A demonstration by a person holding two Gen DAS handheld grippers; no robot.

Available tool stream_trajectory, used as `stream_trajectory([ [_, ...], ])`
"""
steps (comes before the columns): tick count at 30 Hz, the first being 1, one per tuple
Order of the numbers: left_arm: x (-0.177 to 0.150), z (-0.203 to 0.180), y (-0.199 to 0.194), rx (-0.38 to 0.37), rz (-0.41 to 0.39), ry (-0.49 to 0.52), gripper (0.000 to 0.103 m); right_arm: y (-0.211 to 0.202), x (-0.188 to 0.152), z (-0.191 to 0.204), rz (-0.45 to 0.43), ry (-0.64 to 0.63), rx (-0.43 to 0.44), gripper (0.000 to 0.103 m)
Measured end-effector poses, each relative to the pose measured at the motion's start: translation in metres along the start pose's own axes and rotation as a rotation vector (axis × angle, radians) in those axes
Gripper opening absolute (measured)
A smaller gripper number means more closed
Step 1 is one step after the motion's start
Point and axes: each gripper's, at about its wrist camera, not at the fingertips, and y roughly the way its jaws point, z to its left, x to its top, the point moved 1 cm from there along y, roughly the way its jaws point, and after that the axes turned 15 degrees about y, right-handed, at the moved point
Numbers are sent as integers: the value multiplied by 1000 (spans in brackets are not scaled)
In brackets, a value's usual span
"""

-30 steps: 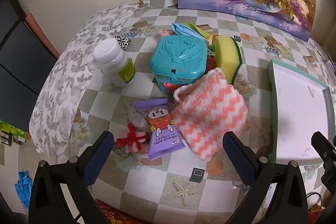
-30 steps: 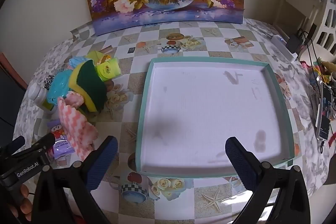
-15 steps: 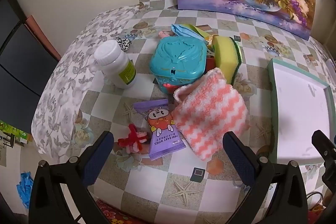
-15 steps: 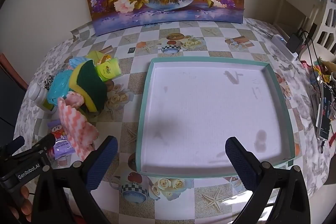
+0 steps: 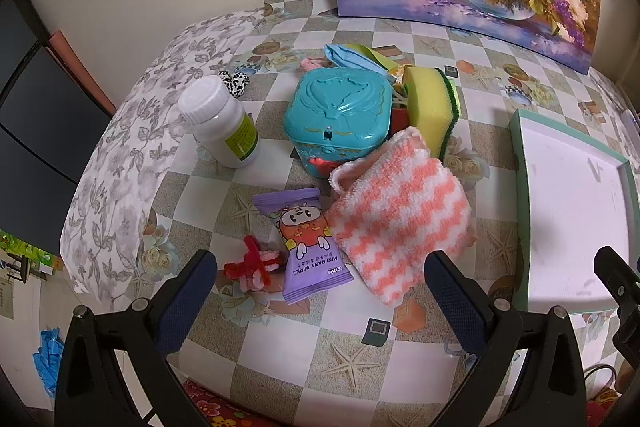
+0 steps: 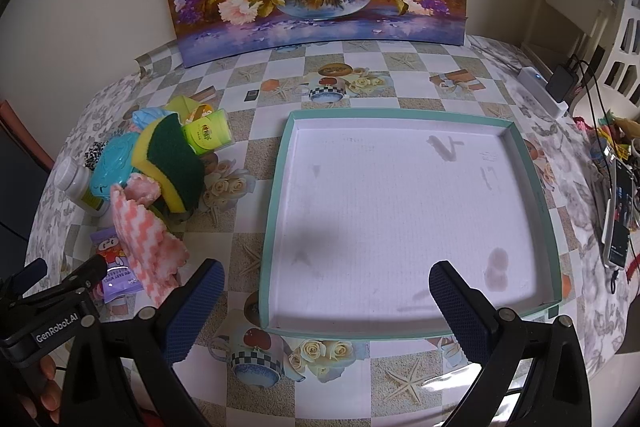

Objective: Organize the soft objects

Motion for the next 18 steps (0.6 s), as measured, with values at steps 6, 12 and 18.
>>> stream_trajectory([
  [6, -1, 0, 1, 0, 2, 1, 103, 0, 0, 0, 0, -1, 0, 103],
  [12, -1, -1, 1, 1, 4, 0, 103, 0, 0, 1, 0, -1, 0, 103],
  [18, -1, -1, 1, 1, 4, 2, 103, 0, -1, 1, 0, 0, -1, 103],
])
